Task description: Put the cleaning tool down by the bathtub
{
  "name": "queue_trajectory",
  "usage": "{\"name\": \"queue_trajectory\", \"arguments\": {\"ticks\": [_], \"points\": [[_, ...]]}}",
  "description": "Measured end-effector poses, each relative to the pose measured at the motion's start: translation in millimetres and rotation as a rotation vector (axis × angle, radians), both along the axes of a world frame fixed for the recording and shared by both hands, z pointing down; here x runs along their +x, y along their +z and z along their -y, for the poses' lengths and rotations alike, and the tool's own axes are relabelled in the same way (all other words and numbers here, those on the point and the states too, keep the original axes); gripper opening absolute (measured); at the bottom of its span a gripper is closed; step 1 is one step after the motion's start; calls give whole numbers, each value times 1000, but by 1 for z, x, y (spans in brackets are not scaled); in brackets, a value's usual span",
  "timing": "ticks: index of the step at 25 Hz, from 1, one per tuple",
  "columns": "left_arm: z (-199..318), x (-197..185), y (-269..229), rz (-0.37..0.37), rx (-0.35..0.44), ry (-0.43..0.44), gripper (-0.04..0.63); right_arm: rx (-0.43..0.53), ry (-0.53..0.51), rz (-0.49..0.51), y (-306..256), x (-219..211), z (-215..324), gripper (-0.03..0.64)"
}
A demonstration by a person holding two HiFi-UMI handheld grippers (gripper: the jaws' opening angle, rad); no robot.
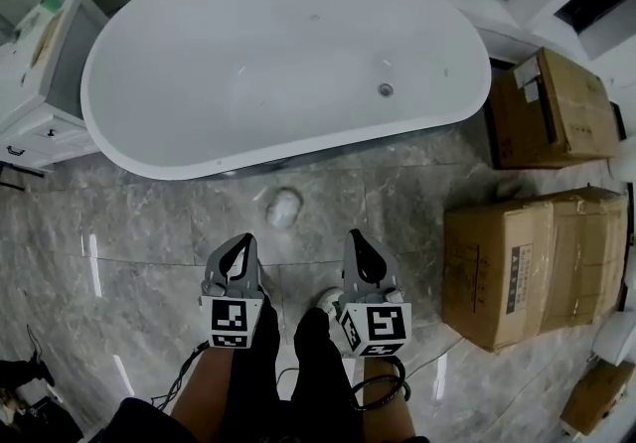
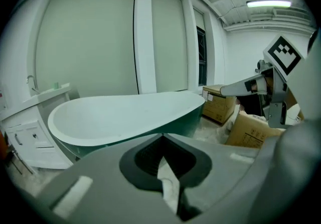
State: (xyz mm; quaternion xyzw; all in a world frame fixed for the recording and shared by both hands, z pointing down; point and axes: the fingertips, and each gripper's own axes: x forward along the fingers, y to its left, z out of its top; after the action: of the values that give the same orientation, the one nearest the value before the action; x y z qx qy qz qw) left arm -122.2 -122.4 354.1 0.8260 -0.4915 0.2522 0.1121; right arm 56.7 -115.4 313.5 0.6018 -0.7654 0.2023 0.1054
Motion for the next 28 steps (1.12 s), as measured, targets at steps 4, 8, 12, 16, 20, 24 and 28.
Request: {"name": "queue_trajectory", "arguments": {"ticks": [4,8,12,16,20,24,28], "points": [[0,-2,-35,-12,40,-31,0,35,5,16,-30,3,-2,16],[2,-7,-70,-15,83,-59,0,70,2,26,-61,5,-1,17],[5,-10,-104,-34,117,-93,0,115,-1,34,-96,11,6,18],[11,-6,-136,-68,146,-125,0,162,-13,45,-129,16,12,23],[16,5,-162,-81,185,-120,0,188,-12,48,-150,26,16,23],[27,2,-190,-64,230,-121,0,217,-25,59,-175,27,23,21],[33,4,-210,-106,248,-145,0,262,-24,61,-198,36,30,22]]}}
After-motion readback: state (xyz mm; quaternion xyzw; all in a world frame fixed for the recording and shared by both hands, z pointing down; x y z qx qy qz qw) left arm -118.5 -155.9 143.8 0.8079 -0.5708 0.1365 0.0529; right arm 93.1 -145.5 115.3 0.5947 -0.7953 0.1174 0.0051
